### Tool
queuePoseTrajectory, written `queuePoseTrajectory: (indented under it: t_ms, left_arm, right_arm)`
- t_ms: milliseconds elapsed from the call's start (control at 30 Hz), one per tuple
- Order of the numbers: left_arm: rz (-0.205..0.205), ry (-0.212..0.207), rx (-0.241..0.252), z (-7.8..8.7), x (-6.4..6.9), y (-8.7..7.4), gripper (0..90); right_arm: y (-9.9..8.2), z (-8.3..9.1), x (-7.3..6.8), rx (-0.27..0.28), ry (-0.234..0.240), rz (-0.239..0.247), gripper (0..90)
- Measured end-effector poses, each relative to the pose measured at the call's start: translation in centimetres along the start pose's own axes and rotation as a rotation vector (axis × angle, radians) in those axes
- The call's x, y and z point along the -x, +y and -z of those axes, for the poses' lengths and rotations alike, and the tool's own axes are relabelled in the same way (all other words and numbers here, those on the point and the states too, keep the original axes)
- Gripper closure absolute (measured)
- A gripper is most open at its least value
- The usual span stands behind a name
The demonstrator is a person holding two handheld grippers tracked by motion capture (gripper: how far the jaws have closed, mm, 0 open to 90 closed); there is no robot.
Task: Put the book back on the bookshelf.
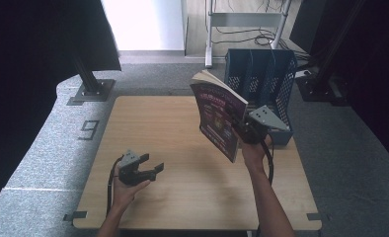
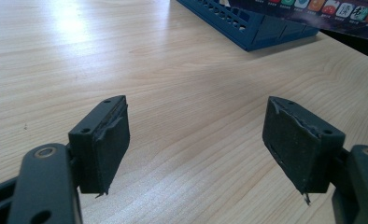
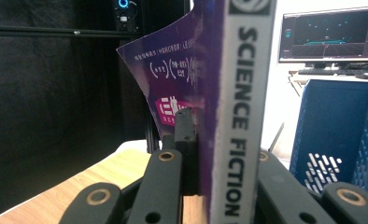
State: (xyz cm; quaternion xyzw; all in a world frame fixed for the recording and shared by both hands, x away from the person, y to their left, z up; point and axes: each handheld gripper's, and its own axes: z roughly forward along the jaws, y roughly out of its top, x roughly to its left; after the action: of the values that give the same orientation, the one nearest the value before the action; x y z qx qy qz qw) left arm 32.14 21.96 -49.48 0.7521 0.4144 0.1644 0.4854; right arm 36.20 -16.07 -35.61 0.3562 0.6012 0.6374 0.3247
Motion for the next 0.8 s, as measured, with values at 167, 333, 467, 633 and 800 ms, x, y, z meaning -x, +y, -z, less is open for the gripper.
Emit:
queuePoseTrajectory:
  t_ms: [167, 333, 467, 633, 800]
  left_arm:
    - [0.001, -0.003, -0.004, -0.1, 0.0, 0.0, 23.1]
    - [0.001, -0.006, -0.004, -0.1, 0.1, 0.0, 23.2]
    - [0.002, -0.008, -0.003, -0.1, 0.1, 0.0, 23.2]
    - [0.005, -0.008, -0.004, -0.1, 0.1, 0.0, 23.2]
    - [0.006, -0.008, -0.003, -0.1, 0.1, 0.0, 23.2]
  right_arm:
    - [0.5, 0.1, 0.4, 0.007, -0.015, 0.0, 81.9]
    - [1.1, 0.1, 1.0, 0.012, -0.033, -0.005, 81.9]
    - [1.4, 0.0, 1.4, 0.018, -0.051, -0.005, 81.9]
    - [1.7, -0.1, 1.8, 0.026, -0.063, -0.012, 81.9]
    - [2.1, -0.2, 2.2, 0.029, -0.076, -0.015, 81.9]
